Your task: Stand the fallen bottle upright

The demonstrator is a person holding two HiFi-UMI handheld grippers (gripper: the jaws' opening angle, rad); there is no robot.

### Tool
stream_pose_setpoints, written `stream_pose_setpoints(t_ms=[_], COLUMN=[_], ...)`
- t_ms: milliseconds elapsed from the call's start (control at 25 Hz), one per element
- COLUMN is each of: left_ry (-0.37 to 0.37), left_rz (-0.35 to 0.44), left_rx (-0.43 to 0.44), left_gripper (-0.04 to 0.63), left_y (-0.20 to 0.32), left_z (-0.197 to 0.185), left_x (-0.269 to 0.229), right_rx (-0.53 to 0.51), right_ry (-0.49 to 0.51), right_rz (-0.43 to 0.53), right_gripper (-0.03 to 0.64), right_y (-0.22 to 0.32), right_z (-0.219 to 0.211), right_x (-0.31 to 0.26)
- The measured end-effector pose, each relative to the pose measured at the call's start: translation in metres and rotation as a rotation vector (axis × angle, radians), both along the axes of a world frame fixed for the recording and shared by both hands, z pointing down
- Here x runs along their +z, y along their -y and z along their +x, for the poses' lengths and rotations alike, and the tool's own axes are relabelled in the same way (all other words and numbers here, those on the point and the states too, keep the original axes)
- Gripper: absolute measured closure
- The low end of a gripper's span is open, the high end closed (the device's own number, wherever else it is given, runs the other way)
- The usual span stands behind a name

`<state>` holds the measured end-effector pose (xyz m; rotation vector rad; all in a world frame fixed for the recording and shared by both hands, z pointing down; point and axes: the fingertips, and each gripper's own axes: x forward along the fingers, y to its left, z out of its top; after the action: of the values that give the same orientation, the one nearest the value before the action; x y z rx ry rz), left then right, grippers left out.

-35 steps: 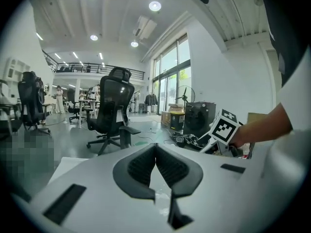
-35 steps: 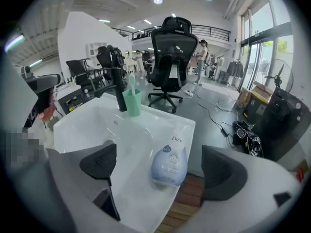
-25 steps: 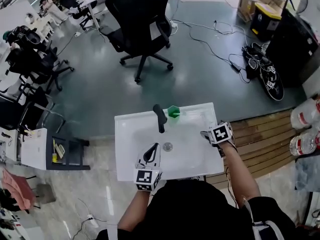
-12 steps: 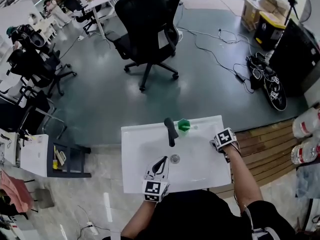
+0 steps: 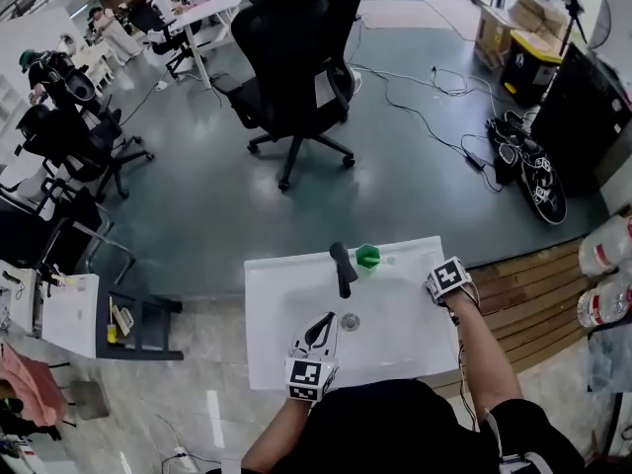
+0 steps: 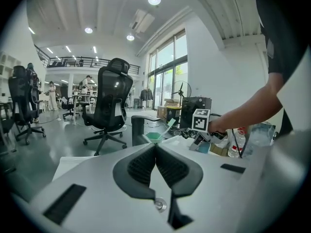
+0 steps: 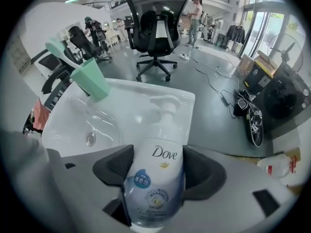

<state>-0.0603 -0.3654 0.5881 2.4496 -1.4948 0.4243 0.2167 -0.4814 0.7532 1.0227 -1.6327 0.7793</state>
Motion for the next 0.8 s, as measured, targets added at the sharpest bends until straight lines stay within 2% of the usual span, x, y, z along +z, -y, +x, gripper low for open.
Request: stream_pose_setpoints(t_ms=[280,360,440,600,800], left_ry=[0.007,0.01,0.011,0.001,0.012], left_rz=[0.002,0.005,-0.004,-0.027,-0.028], left_rx=[-0.003,0.011,0.014,0.007,0.006], left_gripper=[0.577,0.577,0.578,0.577,0.577], left_y=[-0.003,-0.007,-0.012,-0.021,-0.023], left_z=[0.002,0.005,0.004,0.009,0.01], left_x=[-0.007,-0.005,-0.001,0.004,0.005], right_rx=[-0.033,-0.039,-0.036,-0.016,0.001], right_ry=[-0.011,0.017,0.09,0.025,0.094], right_rz=[0.042,0.076,0.118,0.23,0.367], right_gripper=[0.293,0.293,0.295,0.295,0.299], right_y=[0.0,0.0,0.001,0.004,0.008], right_z=[0.001,-0.004,-0.019,0.0,-0.008], right_x=[-0.002,-0.004,-0.011,-0.031,-0.051])
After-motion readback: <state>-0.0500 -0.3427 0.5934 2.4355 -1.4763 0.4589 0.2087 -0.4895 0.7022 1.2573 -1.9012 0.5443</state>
